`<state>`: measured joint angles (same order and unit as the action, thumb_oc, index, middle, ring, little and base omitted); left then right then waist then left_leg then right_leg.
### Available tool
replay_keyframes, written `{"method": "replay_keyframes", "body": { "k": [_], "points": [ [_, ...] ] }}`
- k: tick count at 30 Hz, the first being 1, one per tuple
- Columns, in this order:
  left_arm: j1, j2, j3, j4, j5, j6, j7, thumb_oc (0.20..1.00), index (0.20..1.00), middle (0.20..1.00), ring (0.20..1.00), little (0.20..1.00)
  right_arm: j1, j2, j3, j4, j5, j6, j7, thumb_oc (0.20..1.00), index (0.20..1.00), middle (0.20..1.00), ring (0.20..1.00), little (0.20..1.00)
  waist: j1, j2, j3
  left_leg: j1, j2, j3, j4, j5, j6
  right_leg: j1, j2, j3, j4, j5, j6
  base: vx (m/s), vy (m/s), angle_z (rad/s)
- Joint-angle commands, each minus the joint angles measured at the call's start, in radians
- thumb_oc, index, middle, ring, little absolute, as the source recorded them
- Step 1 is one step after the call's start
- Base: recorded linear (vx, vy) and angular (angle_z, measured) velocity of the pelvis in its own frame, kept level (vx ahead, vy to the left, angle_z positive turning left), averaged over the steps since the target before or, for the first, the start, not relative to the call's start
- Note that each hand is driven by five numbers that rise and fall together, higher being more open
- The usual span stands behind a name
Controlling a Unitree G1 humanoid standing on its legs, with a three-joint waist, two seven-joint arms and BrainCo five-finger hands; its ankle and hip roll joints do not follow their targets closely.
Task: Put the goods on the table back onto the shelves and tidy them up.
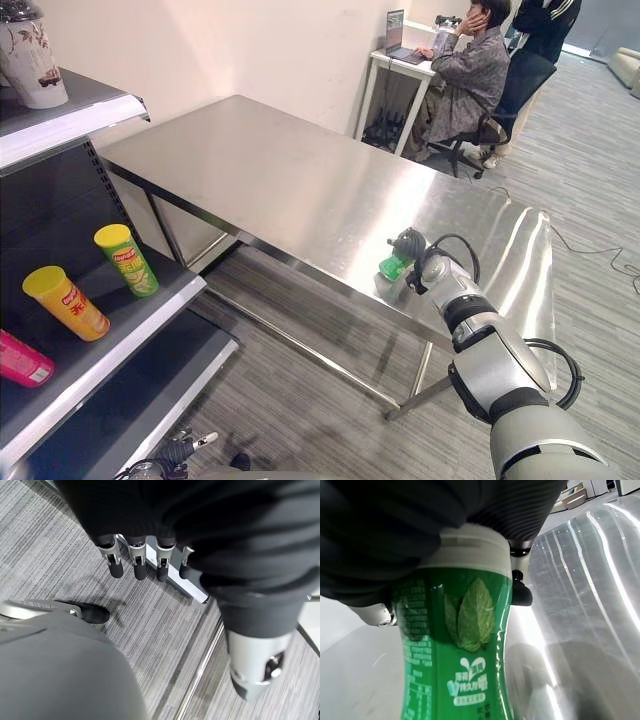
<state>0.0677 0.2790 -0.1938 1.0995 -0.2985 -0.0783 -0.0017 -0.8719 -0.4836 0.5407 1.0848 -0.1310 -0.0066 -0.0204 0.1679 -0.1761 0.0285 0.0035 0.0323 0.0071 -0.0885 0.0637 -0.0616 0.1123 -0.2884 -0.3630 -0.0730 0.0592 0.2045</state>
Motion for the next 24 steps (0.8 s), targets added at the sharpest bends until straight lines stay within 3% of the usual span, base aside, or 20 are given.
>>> {"method": "replay_keyframes", "body": {
  "k": [1, 11, 13, 19, 21, 23, 24],
  "points": [
    [-0.039, -0.026, -0.020, 0.004, -0.012, -0.030, 0.014, 1.000, 1.000, 1.000, 1.000, 1.000, -0.101, -0.100, 0.066, -0.101, -0.038, -0.035, -0.063, 0.200, 0.200, 0.200, 0.200, 0.200, 0.026, -0.001, 0.012, 0.044, 0.038, 0.001, 0.023, -0.137, -0.016, -0.042, -0.113, 0.052, 0.044, 0.173, 0.057, 0.00, 0.000, 0.00],
    [-0.026, -0.039, 0.041, 0.030, 0.037, -0.034, 0.024, 1.000, 1.000, 1.000, 1.000, 1.000, 0.071, -0.297, 0.000, -0.540, -0.145, -0.069, -0.084, 0.200, 0.200, 0.200, 0.200, 0.200, -0.034, 0.016, 0.003, 0.066, 0.045, 0.023, 0.015, -0.142, -0.018, -0.046, -0.113, 0.072, 0.048, 0.177, 0.057, 0.00, 0.001, -0.05],
    [-0.024, -0.042, 0.084, 0.064, 0.084, -0.031, 0.010, 1.000, 1.000, 1.000, 1.000, 1.000, 0.233, -0.419, -0.133, -0.799, -0.146, -0.119, -0.086, 0.200, 0.200, 0.200, 0.200, 0.200, -0.062, 0.027, 0.003, 0.069, 0.051, 0.023, 0.008, -0.138, -0.017, -0.057, -0.112, 0.076, 0.068, 0.170, 0.057, 0.01, 0.004, -0.04],
    [-0.005, -0.028, 0.096, 0.070, 0.128, -0.031, -0.007, 1.000, 1.000, 1.000, 1.000, 1.000, 0.414, -0.480, -0.313, -1.078, -0.033, -0.193, -0.058, 0.200, 0.200, 0.200, 0.200, 0.200, -0.073, 0.050, 0.030, 0.060, 0.076, 0.035, 0.001, -0.115, -0.020, -0.132, -0.106, 0.083, 0.164, 0.156, 0.056, -0.05, -0.042, -0.13],
    [-0.019, -0.009, 0.086, 0.061, 0.129, -0.035, -0.009, 1.000, 1.000, 1.000, 1.000, 1.000, 0.458, -0.483, -0.357, -1.172, 0.014, -0.221, -0.040, 0.200, 0.200, 0.200, 0.200, 0.200, -0.091, 0.059, 0.048, 0.034, 0.088, 0.012, 0.001, -0.089, -0.026, -0.164, -0.068, 0.174, 0.217, 0.126, 0.052, -0.10, -0.123, -0.10],
    [-0.026, 0.004, 0.080, 0.042, 0.127, -0.043, -0.009, 1.000, 1.000, 1.000, 1.000, 1.000, 0.478, -0.491, -0.389, -1.234, 0.058, -0.249, -0.026, 0.200, 0.200, 0.200, 0.200, 0.200, -0.106, 0.067, 0.050, 0.003, 0.095, -0.014, 0.001, -0.069, -0.033, -0.169, -0.006, 0.295, 0.218, 0.050, 0.045, -0.12, -0.174, 0.06],
    [-0.027, 0.013, 0.075, 0.027, 0.119, -0.046, -0.009, 1.000, 1.000, 1.000, 1.000, 1.000, 0.485, -0.489, -0.398, -1.264, 0.082, -0.262, -0.014, 0.200, 0.200, 0.200, 0.200, 0.200, -0.105, 0.070, 0.051, -0.012, 0.105, -0.037, 0.001, -0.055, -0.044, -0.164, 0.022, 0.339, 0.224, -0.015, 0.027, -0.10, -0.199, 0.44]
  ]
}}
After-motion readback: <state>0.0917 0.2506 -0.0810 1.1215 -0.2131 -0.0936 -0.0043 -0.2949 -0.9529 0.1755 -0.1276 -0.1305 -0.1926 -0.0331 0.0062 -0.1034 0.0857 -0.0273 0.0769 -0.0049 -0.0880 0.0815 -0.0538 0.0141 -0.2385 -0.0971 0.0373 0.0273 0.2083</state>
